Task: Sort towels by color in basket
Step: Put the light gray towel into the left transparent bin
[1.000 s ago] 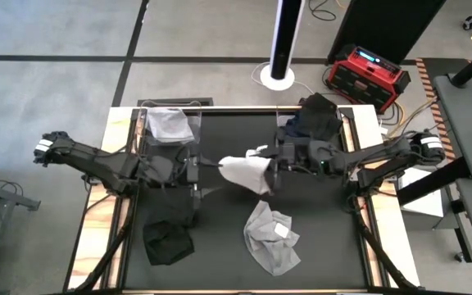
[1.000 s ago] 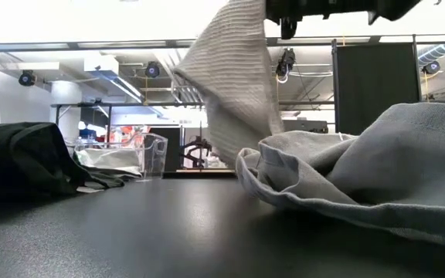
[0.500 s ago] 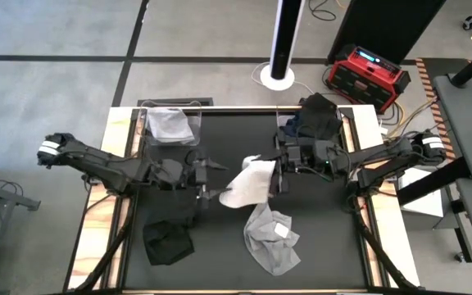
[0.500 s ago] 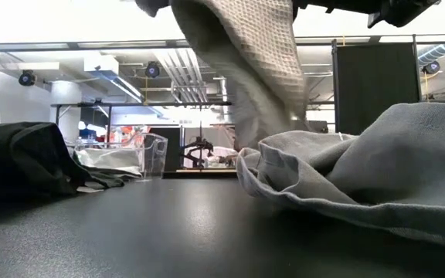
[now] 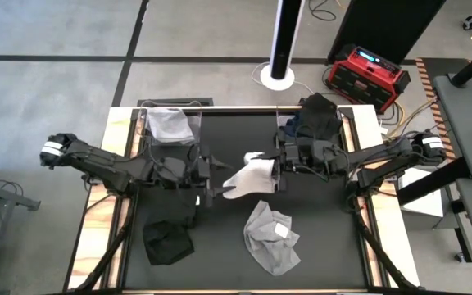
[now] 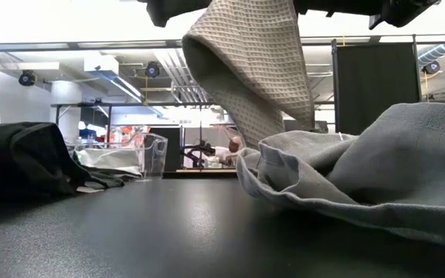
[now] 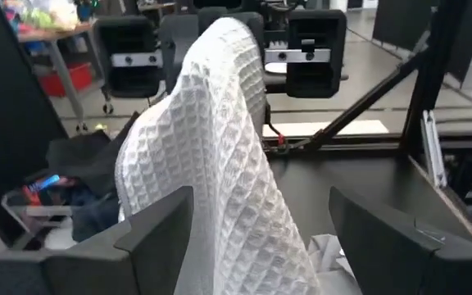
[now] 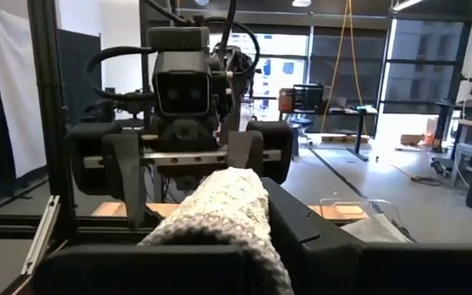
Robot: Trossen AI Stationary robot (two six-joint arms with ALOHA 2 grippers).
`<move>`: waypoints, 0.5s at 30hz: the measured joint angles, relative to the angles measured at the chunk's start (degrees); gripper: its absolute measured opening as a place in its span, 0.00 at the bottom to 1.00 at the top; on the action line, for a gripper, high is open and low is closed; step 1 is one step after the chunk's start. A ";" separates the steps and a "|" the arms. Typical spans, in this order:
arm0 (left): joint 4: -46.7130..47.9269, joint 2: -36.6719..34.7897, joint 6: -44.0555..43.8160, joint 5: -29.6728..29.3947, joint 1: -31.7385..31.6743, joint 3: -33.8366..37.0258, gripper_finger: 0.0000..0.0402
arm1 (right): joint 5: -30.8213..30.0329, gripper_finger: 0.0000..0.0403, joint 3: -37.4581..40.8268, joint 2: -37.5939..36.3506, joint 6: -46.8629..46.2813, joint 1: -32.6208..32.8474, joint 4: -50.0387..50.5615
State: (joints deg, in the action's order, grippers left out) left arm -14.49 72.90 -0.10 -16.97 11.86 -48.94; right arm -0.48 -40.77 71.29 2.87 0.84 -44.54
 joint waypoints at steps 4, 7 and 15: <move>0.55 0.94 -3.28 -1.18 -0.28 -0.01 0.67 | -0.17 0.02 0.00 0.00 0.01 -0.02 0.15; 0.31 2.51 -4.09 -1.95 -0.68 -0.01 0.67 | -0.17 0.02 0.00 0.00 0.04 -0.02 0.14; -3.54 8.11 -2.78 -2.04 -0.86 -0.29 0.62 | -1.11 0.02 0.00 0.00 0.13 -0.02 0.18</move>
State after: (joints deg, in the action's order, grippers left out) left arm -18.02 81.01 -2.89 -19.00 11.00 -49.23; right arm -1.58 -40.77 71.29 3.01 0.82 -44.36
